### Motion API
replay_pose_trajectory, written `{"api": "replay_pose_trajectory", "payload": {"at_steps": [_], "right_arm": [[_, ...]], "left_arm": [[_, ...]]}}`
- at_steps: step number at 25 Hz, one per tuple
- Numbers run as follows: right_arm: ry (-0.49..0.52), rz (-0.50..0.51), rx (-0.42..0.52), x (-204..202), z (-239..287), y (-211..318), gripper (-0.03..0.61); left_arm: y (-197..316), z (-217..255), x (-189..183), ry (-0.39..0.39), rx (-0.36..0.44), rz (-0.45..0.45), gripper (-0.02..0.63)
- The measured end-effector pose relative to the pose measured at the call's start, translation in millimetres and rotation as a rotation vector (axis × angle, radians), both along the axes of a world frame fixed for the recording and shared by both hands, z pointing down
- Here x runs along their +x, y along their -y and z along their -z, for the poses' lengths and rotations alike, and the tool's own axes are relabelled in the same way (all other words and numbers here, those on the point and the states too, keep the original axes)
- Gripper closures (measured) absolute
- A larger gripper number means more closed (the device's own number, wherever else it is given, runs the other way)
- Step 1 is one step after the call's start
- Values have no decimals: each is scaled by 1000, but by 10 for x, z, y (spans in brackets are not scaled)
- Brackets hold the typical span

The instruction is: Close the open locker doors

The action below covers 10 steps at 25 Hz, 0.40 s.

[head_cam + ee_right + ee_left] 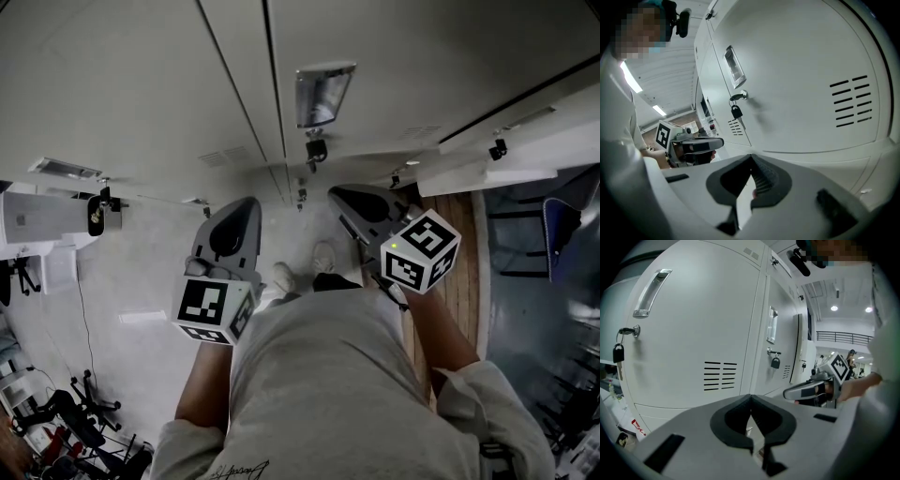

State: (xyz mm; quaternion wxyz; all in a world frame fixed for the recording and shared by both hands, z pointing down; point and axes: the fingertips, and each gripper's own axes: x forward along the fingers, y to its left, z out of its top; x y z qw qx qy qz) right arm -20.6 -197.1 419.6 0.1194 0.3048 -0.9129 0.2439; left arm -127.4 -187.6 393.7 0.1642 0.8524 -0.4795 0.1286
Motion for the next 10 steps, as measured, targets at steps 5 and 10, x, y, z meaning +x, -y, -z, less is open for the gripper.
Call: {"api": "replay_pose_trajectory", "payload": {"at_steps": [5,10], "right_arm": [[1,-10,-1,54,1,-7,552],[5,-29,-1,132,6,8,551]], "left_arm": [[-25,-11,22,-5,-5,-13,598],[-38,-22,44,-3,-8,-20,598]]}}
